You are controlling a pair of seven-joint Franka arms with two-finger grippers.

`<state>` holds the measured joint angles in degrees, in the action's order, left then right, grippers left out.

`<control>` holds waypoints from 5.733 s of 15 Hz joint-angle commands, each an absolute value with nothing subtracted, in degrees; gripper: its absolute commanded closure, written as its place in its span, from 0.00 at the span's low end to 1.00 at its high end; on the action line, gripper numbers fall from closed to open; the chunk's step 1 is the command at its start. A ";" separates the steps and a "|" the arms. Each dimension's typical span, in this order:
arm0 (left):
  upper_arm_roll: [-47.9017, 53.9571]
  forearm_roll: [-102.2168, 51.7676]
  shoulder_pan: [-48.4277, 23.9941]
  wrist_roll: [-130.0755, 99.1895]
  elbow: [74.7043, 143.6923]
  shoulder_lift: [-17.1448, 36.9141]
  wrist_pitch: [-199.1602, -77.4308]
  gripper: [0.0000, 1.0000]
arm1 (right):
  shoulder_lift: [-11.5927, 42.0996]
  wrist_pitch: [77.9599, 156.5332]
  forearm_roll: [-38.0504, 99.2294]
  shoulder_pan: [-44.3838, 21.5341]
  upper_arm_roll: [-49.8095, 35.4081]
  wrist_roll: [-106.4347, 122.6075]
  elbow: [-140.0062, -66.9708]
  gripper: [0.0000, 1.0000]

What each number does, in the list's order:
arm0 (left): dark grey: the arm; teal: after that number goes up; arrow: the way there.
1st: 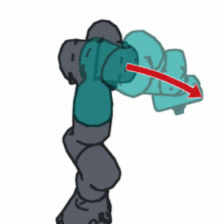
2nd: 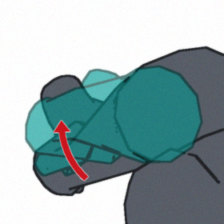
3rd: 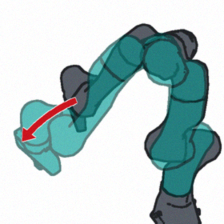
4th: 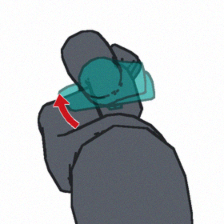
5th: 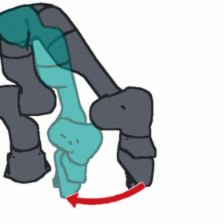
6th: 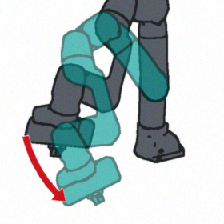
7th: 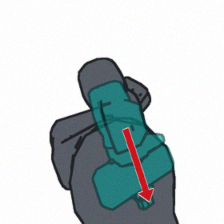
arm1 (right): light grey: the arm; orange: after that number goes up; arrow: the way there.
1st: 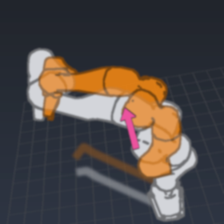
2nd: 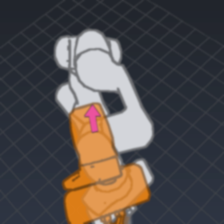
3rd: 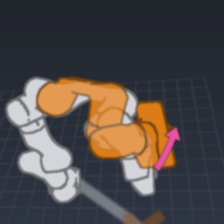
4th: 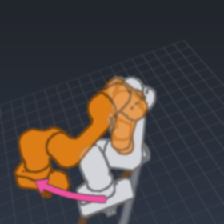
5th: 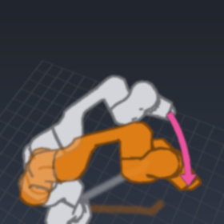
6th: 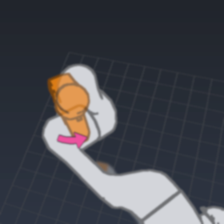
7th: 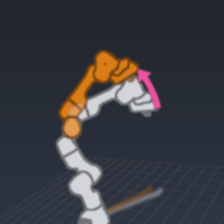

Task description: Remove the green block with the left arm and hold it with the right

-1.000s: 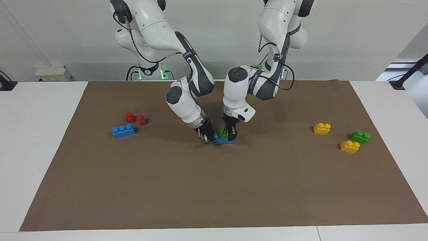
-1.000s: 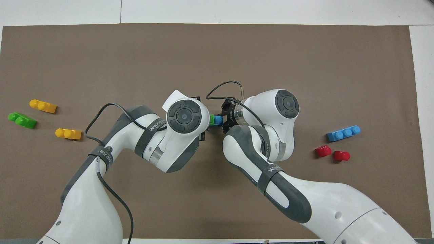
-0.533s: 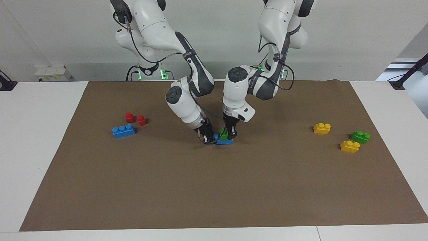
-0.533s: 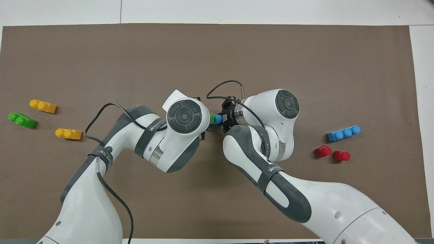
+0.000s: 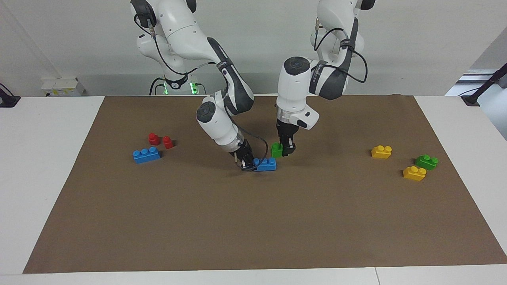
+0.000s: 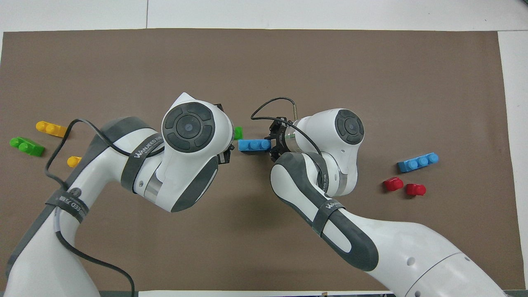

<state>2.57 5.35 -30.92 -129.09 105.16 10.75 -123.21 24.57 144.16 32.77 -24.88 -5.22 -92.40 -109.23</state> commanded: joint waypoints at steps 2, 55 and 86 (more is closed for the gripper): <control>2.64 6.33 -26.65 -121.23 105.12 9.23 -119.10 1.00 | 24.61 141.70 33.93 -23.74 -5.10 -92.81 -107.41 1.00; 2.90 4.13 4.22 -52.14 111.98 15.48 -136.51 0.00 | 13.72 101.98 12.57 9.85 -4.92 -47.49 -95.99 0.00; 5.45 1.50 3.78 1.26 87.19 1.76 -81.39 0.00 | 1.58 84.64 -1.23 6.15 -5.27 -6.15 -90.97 0.00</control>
<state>5.53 2.64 4.01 2.91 89.58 1.29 -83.11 1.66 85.37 0.15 5.64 -4.83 -7.54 -90.94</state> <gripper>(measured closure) 0.000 0.000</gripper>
